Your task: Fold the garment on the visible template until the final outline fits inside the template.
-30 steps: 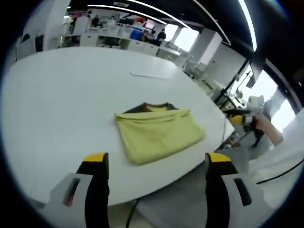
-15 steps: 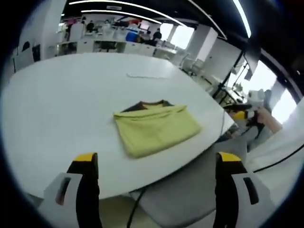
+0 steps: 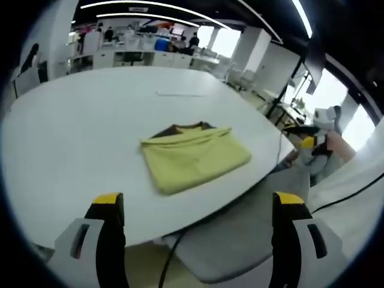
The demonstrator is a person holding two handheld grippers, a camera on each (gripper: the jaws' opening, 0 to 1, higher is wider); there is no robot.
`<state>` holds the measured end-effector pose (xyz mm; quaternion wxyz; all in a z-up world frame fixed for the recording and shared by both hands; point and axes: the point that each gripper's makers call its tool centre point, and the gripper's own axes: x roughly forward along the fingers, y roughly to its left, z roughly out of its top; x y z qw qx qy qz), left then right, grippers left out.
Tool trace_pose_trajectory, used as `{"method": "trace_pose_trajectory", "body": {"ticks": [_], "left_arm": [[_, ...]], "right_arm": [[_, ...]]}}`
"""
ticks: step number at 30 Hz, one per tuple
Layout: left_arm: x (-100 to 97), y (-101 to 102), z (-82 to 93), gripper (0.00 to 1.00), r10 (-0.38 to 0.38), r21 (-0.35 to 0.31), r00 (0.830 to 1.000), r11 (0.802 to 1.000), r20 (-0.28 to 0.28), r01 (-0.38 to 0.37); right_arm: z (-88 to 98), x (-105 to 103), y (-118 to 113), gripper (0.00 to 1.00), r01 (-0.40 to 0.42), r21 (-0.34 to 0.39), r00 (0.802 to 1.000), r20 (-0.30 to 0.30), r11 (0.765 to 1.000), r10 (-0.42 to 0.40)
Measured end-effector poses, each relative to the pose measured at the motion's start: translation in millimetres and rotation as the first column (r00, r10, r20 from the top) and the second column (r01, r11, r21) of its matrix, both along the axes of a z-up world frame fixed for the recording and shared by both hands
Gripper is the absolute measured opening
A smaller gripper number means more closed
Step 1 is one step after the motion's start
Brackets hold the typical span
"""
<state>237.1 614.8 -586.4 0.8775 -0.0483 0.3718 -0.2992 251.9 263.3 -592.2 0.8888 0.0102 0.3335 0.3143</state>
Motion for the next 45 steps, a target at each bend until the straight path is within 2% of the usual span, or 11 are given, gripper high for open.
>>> {"method": "trace_pose_trajectory", "body": {"ticks": [21,26,32,40,45], "left_arm": [[3.4,-15,-1.0,1.00,-0.062,0.005,0.998,0.998,-0.001,0.062],[3.8,-17,-2.3,1.00,-0.065,0.005,0.998,0.998,-0.004,0.065],[7.1,-19,-5.1,1.00,-0.067,0.007,0.998,0.998,-0.007,0.067],[16.4,-21,-14.7,0.99,-0.075,0.039,0.997,0.996,-0.012,0.075],[21.6,-22,-18.3,0.94,-0.077,0.043,0.997,0.996,-0.008,0.078]], "right_arm": [[1.2,-12,-2,1.00,0.023,-0.017,1.000,0.000,1.000,-0.023],[-1.5,-13,-3,0.96,0.023,-0.022,1.000,-0.010,0.999,-0.023],[-2.4,-9,-4,0.96,0.019,-0.025,1.000,-0.005,1.000,-0.019],[-16.3,5,-2,0.91,-0.027,-0.072,1.000,0.003,0.997,0.027],[-23.7,12,1,0.87,-0.059,-0.094,0.998,0.006,0.994,0.060]]}}
